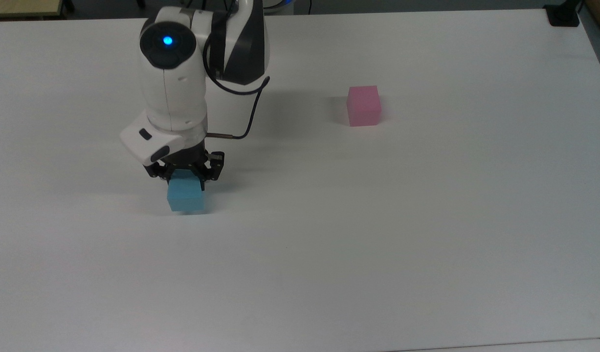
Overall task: Put blue cube on pink cube
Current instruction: 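Close the gripper on the light-blue cube, then lift the light-blue cube and carry it toward the pink cube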
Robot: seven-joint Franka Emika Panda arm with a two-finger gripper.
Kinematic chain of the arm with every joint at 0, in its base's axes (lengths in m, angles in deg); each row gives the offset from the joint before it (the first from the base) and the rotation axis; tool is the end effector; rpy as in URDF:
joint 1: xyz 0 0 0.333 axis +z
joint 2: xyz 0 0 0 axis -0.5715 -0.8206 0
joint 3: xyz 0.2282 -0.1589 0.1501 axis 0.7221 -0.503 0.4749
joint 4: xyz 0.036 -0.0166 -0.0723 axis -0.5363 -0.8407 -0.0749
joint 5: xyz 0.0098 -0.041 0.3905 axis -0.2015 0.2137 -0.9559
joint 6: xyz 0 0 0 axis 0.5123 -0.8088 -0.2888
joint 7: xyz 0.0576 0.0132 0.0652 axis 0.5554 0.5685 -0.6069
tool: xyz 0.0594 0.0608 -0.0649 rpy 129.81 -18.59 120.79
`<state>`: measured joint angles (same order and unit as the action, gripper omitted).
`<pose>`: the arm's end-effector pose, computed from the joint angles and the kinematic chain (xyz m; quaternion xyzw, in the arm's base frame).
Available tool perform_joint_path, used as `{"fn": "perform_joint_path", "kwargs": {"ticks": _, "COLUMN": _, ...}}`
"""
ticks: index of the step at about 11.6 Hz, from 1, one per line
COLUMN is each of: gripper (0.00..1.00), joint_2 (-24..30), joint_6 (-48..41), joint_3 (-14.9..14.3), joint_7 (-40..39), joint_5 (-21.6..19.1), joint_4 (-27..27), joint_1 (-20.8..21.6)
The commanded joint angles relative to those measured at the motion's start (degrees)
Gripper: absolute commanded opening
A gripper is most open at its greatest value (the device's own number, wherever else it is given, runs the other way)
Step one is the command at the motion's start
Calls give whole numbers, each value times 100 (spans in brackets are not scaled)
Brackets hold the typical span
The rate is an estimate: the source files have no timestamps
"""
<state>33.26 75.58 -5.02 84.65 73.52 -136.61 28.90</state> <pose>0.6967 -0.0783 0.3607 0.9944 0.0171 0.0769 0.0699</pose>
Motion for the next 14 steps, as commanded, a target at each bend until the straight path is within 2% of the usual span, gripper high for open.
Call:
{"fn": "perform_joint_path", "kwargs": {"ticks": 1, "gripper": 40, "joint_2": 666, "joint_6": -638, "joint_3": 57, "joint_7": 90, "joint_5": -305, "joint_4": -86, "joint_1": -28}}
{"fn": "perform_joint_path", "kwargs": {"ticks": 4, "gripper": 40, "joint_2": 791, "joint_6": -1629, "joint_3": 57, "joint_7": 99, "joint_5": -728, "joint_4": 553, "joint_1": -28}}
{"fn": "perform_joint_path", "kwargs": {"ticks": 7, "gripper": 38, "joint_2": 1062, "joint_6": -2851, "joint_3": 57, "joint_7": 475, "joint_5": -764, "joint_4": 1047, "joint_1": -72}}
{"fn": "perform_joint_path", "kwargs": {"ticks": 8, "gripper": 38, "joint_2": 1203, "joint_6": -3089, "joint_3": 57, "joint_7": 494, "joint_5": -764, "joint_4": 1074, "joint_1": -107}}
{"fn": "perform_joint_path", "kwargs": {"ticks": 11, "gripper": 39, "joint_2": 1589, "joint_6": -3074, "joint_3": 57, "joint_7": 512, "joint_5": -729, "joint_4": 960, "joint_1": -99}}
{"fn": "perform_joint_path", "kwargs": {"ticks": 14, "gripper": 39, "joint_2": 2326, "joint_6": -3127, "joint_3": 75, "joint_7": 529, "joint_5": -772, "joint_4": 505, "joint_1": 6}}
